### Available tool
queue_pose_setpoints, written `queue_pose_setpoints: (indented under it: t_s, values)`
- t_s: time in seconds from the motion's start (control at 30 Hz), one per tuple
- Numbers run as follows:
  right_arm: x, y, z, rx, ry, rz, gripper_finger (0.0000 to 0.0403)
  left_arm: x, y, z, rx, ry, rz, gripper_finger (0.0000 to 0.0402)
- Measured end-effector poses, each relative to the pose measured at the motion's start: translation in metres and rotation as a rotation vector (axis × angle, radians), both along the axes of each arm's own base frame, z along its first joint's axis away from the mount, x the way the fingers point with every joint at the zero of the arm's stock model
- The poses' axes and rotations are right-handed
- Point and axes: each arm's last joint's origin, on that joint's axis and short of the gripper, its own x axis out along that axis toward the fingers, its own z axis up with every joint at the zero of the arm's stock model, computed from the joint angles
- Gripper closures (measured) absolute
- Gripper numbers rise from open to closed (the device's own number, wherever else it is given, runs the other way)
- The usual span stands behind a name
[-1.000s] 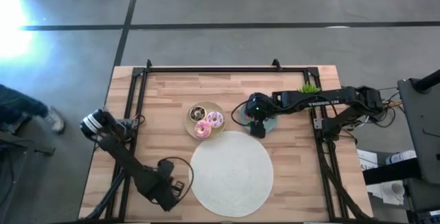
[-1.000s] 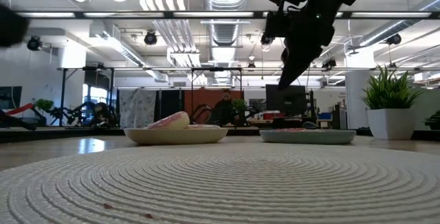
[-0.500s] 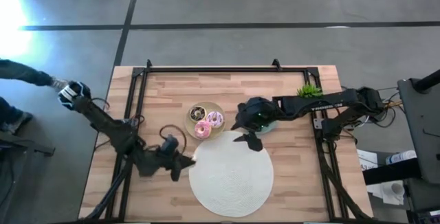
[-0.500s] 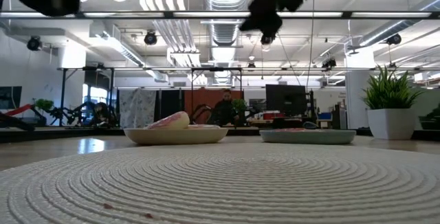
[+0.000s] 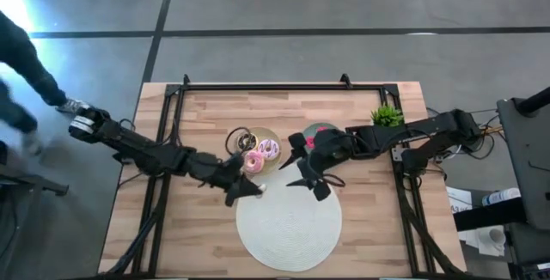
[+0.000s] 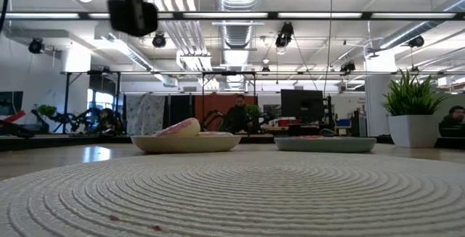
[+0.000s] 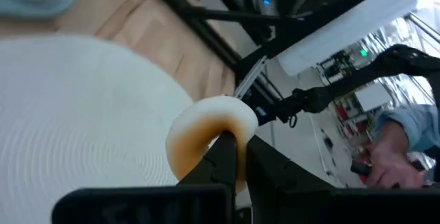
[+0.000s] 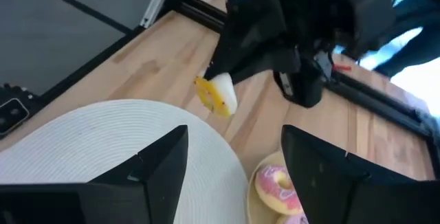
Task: Pick & Place donuts
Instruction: Put the small yellow donut on the light blue plate
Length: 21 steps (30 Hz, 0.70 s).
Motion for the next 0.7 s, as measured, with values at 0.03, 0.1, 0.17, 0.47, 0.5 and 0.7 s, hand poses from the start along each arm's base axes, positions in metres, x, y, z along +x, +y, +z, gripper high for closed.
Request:
queue_pose_setpoints:
  t_s: [0.03,0.1,0.17,0.47,0.5,0.7]
  values:
    - [0.0,0.0,-0.001,0.011,0.009,-0.012,0.0177,0.004,0.002,0.003,0.014,-0.011,-0.01,0.0401]
    - [0.0,-0.001,-0.004,0.006,0.015,-0.025,0.0177,0.013,0.007,0.01,0.043,-0.033,-0.022,0.0401]
    - [-0.001,0.0,-0.006,-0.016,0.017,-0.016,0.0177,0.022,0.013,0.018,0.067,-0.056,-0.043,0.0401]
    - [-0.001,0.0,-0.009,-0.029,0.024,-0.013,0.0177,0.062,0.03,0.032,0.118,-0.059,-0.151,0.0401]
    - [-0.001,0.0,-0.009,-0.029,0.025,-0.013,0.0177,0.066,0.03,0.032,0.12,-0.049,-0.163,0.0401]
    - [-0.005,0.001,-0.014,-0.04,0.09,-0.008,0.0177,0.074,0.032,0.025,0.128,-0.003,-0.192,0.0401]
